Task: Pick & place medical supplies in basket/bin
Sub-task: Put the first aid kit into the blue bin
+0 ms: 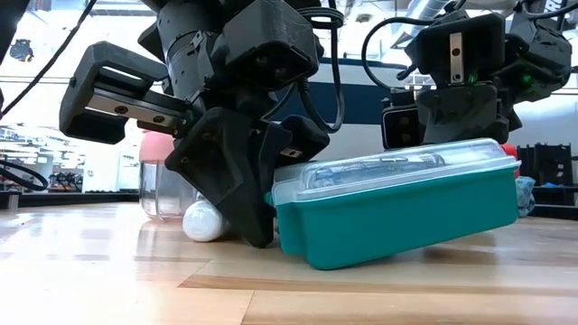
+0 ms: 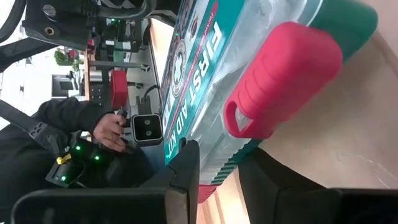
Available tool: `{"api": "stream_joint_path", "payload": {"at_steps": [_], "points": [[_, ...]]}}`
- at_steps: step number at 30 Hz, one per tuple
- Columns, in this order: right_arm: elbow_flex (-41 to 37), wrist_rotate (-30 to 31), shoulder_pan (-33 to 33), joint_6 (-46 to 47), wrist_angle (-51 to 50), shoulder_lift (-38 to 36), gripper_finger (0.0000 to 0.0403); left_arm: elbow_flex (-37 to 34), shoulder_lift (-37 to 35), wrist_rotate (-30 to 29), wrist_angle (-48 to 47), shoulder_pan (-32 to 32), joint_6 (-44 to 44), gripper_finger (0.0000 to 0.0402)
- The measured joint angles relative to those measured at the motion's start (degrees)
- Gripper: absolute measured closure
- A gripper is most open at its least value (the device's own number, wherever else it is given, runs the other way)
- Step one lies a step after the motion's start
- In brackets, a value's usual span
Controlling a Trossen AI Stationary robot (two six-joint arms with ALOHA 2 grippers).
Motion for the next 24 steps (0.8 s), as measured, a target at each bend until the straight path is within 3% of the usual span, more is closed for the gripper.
{"api": "stream_joint_path", "payload": {"at_steps": [16,24], "points": [[0.0,-2.1,0.0,2.8,0.0,-0.1,0.0327,0.1,0.0,-1.0,-0.1,-0.8,0.0,0.0402],[0.0,-2.3,-0.5,1.7,-5.3,-5.9,0.0341,0.1,0.2,-2.7,1.6,-1.2,-0.1,0.0402]]}}
